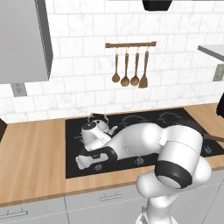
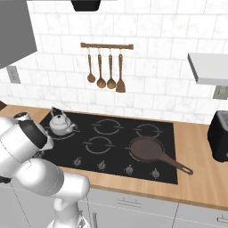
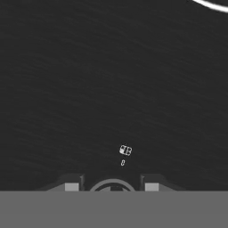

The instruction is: Pick the kettle from the counter and place it on a stove burner. Then turn the burner on.

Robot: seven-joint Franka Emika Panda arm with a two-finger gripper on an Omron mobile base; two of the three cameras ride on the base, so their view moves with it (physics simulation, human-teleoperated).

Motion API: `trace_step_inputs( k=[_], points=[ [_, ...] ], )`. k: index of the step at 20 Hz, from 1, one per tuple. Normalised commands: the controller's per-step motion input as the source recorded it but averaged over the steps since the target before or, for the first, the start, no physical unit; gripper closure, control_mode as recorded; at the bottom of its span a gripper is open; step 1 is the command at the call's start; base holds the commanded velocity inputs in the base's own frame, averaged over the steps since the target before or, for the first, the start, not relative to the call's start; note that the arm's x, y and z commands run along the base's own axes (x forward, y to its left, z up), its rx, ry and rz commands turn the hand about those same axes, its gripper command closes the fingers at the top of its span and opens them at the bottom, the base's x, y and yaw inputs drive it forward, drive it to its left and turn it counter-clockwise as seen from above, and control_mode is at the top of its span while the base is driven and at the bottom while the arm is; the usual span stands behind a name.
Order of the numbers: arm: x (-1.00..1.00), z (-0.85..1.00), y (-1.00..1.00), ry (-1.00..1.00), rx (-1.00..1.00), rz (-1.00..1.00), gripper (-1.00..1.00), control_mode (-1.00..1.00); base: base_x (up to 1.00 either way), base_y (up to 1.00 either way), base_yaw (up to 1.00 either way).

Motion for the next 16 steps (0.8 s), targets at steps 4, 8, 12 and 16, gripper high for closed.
trace_step_inputs(
  k=[4, 8, 12, 16],
  points=[
    [0.00, 0.00, 0.00, -0.03, -0.03, 0.17, 1.00, -1.00, 0.00, 0.00, 0.00],
    [0.00, 0.00, 0.00, -0.07, -0.03, 0.18, 1.00, -1.00, 0.00, 0.00, 0.00],
    [0.00, 0.00, 0.00, -0.09, -0.03, 0.20, 1.00, -1.00, 0.00, 0.00, 0.00],
    [0.00, 0.00, 0.00, -0.04, -0.02, 0.21, 1.00, -1.00, 0.00, 0.00, 0.00]
  ],
)
